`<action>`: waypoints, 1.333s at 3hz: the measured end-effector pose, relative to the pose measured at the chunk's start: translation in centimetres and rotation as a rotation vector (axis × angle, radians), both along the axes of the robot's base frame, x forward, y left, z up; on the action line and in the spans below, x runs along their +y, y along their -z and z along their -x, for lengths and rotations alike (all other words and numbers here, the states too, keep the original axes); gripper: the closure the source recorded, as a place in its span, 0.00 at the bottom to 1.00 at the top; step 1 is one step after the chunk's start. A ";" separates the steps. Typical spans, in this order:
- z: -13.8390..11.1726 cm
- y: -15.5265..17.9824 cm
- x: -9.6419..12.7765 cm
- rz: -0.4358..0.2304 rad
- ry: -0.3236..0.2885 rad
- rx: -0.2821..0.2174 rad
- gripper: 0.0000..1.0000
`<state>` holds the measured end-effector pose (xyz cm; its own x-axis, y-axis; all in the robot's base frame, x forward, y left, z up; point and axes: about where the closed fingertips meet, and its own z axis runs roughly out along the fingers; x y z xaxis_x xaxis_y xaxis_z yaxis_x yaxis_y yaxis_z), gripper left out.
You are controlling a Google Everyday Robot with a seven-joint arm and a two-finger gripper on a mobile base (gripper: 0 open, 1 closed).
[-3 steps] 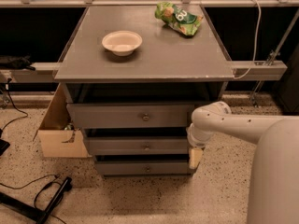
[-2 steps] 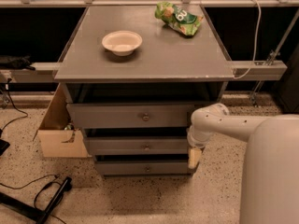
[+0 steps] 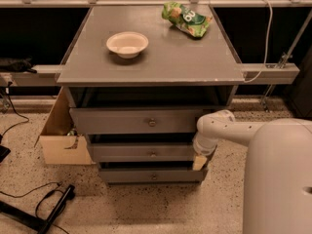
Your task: Open middle drawer
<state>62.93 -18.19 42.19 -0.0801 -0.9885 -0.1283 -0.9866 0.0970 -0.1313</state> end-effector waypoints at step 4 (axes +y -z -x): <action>2.7 -1.7 -2.4 0.033 0.037 0.017 1.00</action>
Offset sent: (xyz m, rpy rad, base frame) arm -0.1347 -0.0692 0.0179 -0.0923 0.0841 -0.1068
